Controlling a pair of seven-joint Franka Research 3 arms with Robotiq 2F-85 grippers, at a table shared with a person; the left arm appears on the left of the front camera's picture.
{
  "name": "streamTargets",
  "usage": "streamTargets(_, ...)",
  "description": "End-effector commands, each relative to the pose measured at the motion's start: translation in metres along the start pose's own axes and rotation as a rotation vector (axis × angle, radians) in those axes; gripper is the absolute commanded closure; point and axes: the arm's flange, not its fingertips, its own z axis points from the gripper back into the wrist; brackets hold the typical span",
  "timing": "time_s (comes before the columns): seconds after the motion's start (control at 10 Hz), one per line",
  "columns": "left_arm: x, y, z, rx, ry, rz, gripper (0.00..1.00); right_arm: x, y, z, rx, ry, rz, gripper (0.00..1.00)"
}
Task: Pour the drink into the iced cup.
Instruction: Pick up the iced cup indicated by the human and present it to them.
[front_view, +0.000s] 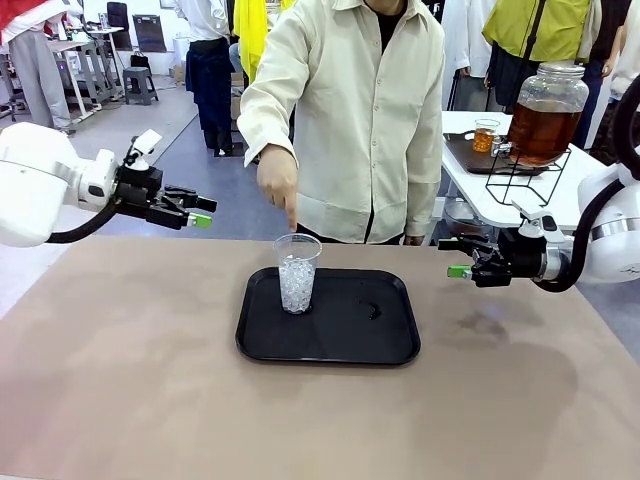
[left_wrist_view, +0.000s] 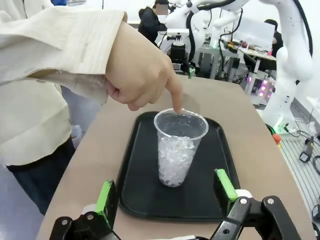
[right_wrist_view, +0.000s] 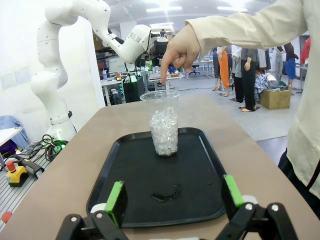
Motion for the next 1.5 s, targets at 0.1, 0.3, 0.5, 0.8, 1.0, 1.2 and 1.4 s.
streamTargets(0.1,0.003,0.001,0.004,0.001,-0.005,0.004,0.00,0.002,0.000,0.000,0.001,0.000,0.005,0.00)
streamTargets(0.3,0.003,0.001,0.004,0.001,-0.005,0.004,0.00,0.002,0.000,0.000,0.001,0.000,0.005,0.00)
streamTargets(0.5,0.000,0.001,0.002,0.003,0.000,0.000,0.00,0.002,0.000,0.000,0.001,0.000,0.005,0.00)
streamTargets(0.8,-0.021,0.002,-0.017,0.004,-0.053,-0.130,0.00,0.002,0.000,0.000,0.001,0.000,0.005,0.00)
streamTargets(1.0,-0.035,0.005,-0.034,0.007,-0.056,-0.143,0.00,0.002,0.000,0.000,0.001,0.000,0.005,0.00)
streamTargets(1.2,-0.049,0.009,-0.055,0.010,-0.070,-0.128,0.00,0.002,0.000,0.000,0.001,0.000,0.005,0.00)
streamTargets(1.4,-0.063,0.011,-0.073,-0.007,-0.079,-0.136,0.00,0.002,0.000,0.000,0.001,0.000,0.005,0.00)
